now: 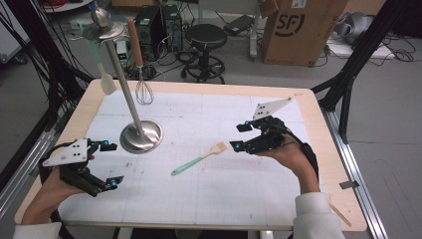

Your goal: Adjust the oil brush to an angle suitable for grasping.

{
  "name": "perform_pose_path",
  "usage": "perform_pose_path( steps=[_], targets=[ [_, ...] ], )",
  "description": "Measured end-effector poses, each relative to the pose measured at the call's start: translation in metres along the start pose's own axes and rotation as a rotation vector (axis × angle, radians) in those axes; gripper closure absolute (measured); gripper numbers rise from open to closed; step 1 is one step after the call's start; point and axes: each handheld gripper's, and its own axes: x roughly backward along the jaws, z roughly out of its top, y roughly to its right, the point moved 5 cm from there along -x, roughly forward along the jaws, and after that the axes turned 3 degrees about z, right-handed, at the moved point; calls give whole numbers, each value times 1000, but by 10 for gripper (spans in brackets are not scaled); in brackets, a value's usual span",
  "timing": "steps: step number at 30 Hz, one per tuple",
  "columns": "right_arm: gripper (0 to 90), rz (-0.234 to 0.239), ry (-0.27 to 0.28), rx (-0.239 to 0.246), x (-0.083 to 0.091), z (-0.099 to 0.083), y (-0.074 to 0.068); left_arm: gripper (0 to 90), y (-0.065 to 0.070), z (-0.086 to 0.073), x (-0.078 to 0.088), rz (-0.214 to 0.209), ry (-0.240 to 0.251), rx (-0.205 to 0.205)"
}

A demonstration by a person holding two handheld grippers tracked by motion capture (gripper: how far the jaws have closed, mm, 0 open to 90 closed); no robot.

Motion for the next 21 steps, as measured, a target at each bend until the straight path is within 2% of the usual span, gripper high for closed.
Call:
perform_pose_path(
  steps=[6, 9, 13, 16, 21],
  targets=[
    [504, 7, -71, 27, -19, 10, 3, 17, 0, -1, -3, 1, -9, 8],
    [578, 6, -99, 28, -28, 13, 4, 16, 1, -2, -3, -2, -12, 5],
    [676, 19, -126, 56, -38, 13, 7, 17, 0, -2, -2, 2, -14, 8],
    [745, 28, -164, 43, -45, 12, 9, 16, 1, -3, -3, 2, -20, 9],
    [851, -9, -193, 25, -58, 13, 16, 16, 1, -3, -4, 4, -27, 10]
  ],
)
